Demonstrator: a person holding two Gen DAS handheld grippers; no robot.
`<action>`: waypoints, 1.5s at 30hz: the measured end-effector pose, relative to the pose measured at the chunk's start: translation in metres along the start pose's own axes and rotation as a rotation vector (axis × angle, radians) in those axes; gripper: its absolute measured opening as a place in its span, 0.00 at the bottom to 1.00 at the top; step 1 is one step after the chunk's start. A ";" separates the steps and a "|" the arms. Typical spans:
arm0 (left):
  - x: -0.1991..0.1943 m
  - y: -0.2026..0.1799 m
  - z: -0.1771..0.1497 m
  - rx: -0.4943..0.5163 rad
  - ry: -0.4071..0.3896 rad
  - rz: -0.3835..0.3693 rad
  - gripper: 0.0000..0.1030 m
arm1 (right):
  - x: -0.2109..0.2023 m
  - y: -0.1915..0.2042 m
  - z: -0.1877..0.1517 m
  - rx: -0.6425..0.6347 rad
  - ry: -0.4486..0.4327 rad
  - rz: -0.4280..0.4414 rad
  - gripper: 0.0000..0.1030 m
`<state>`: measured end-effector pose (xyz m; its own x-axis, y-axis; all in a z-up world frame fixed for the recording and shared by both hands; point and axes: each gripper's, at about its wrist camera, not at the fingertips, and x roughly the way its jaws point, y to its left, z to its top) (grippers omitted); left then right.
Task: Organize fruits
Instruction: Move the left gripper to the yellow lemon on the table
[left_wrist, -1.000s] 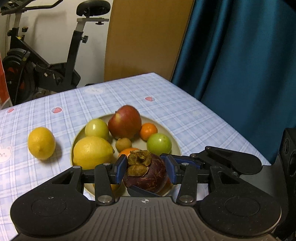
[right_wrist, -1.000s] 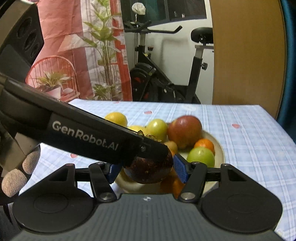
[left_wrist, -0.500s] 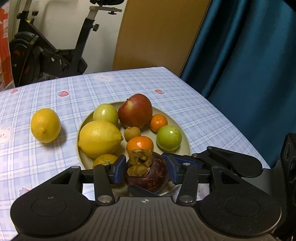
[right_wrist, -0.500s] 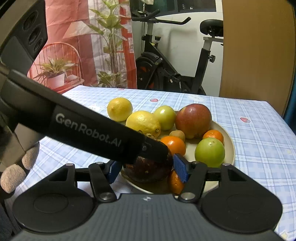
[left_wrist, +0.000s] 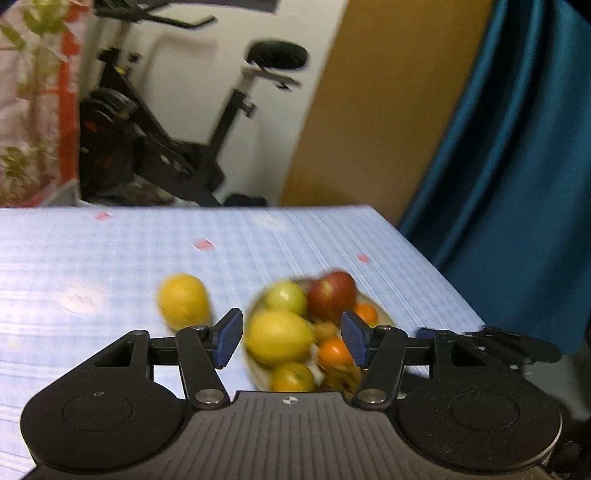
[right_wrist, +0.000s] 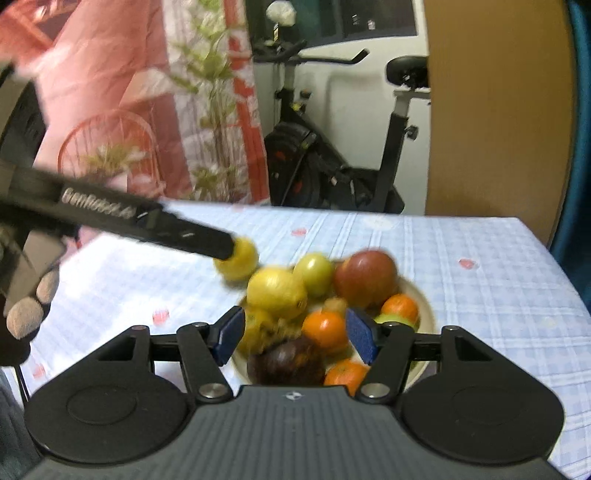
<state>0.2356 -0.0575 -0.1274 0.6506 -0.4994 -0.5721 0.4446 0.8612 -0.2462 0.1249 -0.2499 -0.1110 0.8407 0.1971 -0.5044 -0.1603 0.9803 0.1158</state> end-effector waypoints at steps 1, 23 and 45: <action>-0.004 0.004 0.004 -0.004 -0.011 0.013 0.59 | -0.003 -0.002 0.006 0.009 -0.011 0.002 0.62; -0.023 0.106 0.047 -0.082 -0.130 0.219 0.58 | 0.097 0.065 0.064 -0.165 0.073 0.081 0.68; 0.071 0.136 0.017 -0.130 0.100 -0.114 0.59 | 0.211 0.083 0.045 -0.194 0.295 0.011 0.56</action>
<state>0.3529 0.0221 -0.1880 0.5335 -0.5879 -0.6081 0.4243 0.8080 -0.4089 0.3120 -0.1277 -0.1691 0.6576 0.1763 -0.7325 -0.2874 0.9574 -0.0275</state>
